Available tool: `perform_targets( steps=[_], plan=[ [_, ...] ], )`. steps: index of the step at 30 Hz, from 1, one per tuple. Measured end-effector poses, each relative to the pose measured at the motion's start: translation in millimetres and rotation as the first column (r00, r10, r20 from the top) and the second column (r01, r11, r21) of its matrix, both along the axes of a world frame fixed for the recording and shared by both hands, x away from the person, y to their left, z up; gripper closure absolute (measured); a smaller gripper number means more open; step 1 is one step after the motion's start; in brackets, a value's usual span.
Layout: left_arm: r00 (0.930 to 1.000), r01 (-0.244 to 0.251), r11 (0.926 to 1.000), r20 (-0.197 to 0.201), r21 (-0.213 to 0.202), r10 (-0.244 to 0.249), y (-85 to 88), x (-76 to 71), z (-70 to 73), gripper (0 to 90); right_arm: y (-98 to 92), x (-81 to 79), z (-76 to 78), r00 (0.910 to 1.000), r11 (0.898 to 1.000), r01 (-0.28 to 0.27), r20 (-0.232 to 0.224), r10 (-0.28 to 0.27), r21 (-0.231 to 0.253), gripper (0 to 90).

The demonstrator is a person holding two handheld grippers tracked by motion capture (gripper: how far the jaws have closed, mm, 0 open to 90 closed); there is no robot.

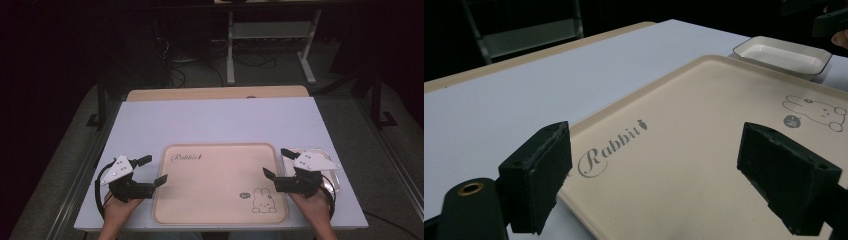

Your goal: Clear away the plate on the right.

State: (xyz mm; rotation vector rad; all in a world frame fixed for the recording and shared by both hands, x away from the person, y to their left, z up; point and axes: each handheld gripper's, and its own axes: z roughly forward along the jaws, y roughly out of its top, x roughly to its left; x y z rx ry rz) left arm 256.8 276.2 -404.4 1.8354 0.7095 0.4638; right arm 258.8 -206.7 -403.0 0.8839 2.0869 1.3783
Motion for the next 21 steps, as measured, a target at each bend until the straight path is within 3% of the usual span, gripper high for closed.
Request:
perform_targets(
  steps=[21],
  plan=[
    [1.0, 0.005, 1.0, 0.001, -0.001, -0.005, -0.3, -0.5, 0.2, 13.8, 0.1, -0.9, -0.3, 0.9999, 1.0, -0.005, -0.011, 0.005, 0.005, 14.3]
  ],
)
